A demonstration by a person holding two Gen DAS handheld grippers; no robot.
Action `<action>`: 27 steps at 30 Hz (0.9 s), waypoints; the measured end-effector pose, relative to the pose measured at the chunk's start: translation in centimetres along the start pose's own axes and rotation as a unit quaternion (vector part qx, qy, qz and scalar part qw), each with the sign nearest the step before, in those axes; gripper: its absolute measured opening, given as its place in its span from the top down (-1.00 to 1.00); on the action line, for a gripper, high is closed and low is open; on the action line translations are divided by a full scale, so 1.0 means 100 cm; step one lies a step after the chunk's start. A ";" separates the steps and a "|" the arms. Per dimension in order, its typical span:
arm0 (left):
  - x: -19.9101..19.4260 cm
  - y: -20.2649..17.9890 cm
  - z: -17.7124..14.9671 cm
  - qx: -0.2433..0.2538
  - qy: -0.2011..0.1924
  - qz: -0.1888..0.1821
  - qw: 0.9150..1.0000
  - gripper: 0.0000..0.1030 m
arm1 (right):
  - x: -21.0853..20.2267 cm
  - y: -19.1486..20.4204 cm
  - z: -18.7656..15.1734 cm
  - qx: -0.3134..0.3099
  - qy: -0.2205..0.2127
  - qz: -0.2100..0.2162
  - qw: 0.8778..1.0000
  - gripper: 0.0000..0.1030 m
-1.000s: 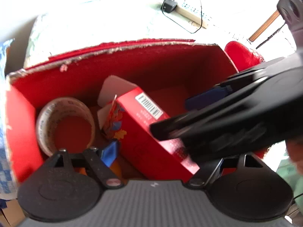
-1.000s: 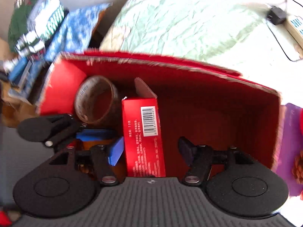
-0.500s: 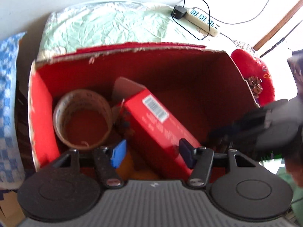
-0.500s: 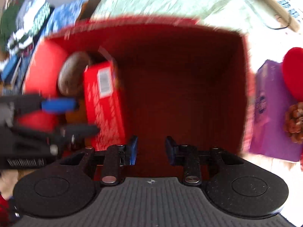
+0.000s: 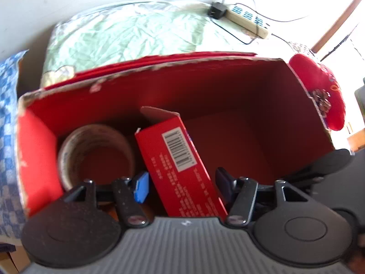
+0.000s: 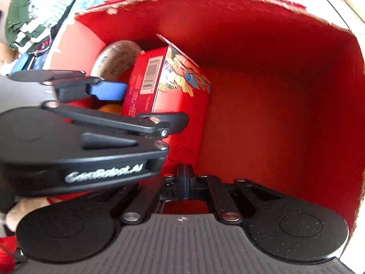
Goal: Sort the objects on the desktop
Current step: 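Open the right gripper and push the gift box upright in the box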
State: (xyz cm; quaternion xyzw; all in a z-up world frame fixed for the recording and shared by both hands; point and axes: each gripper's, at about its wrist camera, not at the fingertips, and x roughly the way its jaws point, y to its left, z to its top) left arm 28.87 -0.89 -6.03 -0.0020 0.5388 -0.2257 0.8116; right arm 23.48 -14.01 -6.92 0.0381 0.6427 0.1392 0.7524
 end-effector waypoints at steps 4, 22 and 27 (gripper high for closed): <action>0.006 -0.013 0.003 0.010 0.005 0.009 1.000 -0.17 | 0.004 -0.020 -0.004 0.024 0.002 0.008 1.000 0.80; -0.003 0.001 -0.004 -0.016 -0.001 0.054 0.998 -0.23 | 0.007 -0.033 -0.003 -0.011 -0.035 -0.004 0.999 0.70; -0.026 -0.002 -0.008 -0.011 -0.031 0.075 0.997 -0.51 | -0.002 -0.054 -0.010 0.013 -0.059 -0.001 0.998 0.64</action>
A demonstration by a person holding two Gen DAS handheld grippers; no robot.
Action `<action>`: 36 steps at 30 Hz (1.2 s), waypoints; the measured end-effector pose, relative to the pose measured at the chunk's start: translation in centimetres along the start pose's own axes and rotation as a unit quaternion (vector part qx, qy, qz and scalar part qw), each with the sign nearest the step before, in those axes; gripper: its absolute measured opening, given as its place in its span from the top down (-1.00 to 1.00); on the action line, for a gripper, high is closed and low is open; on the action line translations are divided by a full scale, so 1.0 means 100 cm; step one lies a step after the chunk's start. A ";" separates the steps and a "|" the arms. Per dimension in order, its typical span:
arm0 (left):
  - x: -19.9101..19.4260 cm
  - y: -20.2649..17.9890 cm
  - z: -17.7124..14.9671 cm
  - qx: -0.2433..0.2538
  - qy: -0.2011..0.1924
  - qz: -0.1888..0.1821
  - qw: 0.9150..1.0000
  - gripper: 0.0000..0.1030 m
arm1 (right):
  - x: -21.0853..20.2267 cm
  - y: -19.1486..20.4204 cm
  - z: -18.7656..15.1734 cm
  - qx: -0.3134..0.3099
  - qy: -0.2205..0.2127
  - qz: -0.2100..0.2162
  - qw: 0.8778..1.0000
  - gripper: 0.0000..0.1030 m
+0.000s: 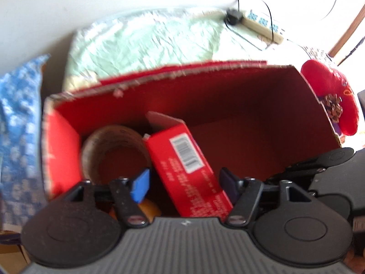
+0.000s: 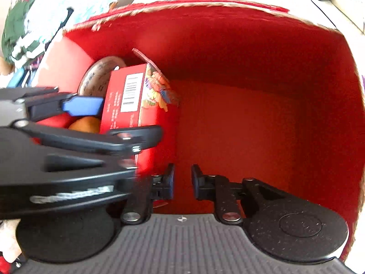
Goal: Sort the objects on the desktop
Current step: 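Open the right gripper and push the gift box upright in the box, then withdraw the right gripper from the box and move toward the pink teddy bear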
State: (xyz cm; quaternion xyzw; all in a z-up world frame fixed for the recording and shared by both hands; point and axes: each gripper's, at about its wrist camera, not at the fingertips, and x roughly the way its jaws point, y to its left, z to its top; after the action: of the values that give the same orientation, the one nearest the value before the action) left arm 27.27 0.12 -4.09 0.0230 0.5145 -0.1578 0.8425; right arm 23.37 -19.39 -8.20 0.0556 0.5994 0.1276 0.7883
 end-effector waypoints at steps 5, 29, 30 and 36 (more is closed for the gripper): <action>-0.021 -0.004 -0.006 0.008 -0.030 0.027 0.999 -0.58 | -0.014 -0.009 -0.008 0.006 -0.030 -0.007 1.000 0.59; -0.102 -0.013 -0.052 -0.062 -0.146 0.106 0.982 -0.87 | -0.024 0.065 -0.007 -0.026 -0.108 -0.032 0.993 0.20; -0.108 -0.015 -0.056 -0.063 -0.157 0.107 0.980 -0.91 | -0.027 0.062 -0.007 -0.022 -0.115 -0.031 0.993 0.20; -0.133 -0.043 -0.089 -0.050 -0.213 0.099 0.971 -0.95 | -0.072 0.053 -0.021 -0.007 -0.179 -0.012 0.984 0.17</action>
State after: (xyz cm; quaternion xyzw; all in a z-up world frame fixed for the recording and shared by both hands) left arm 12.74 1.03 3.90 -0.0024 0.3254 -0.0490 0.9443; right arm 18.84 -16.41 -0.80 0.0647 0.4484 0.1099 0.8847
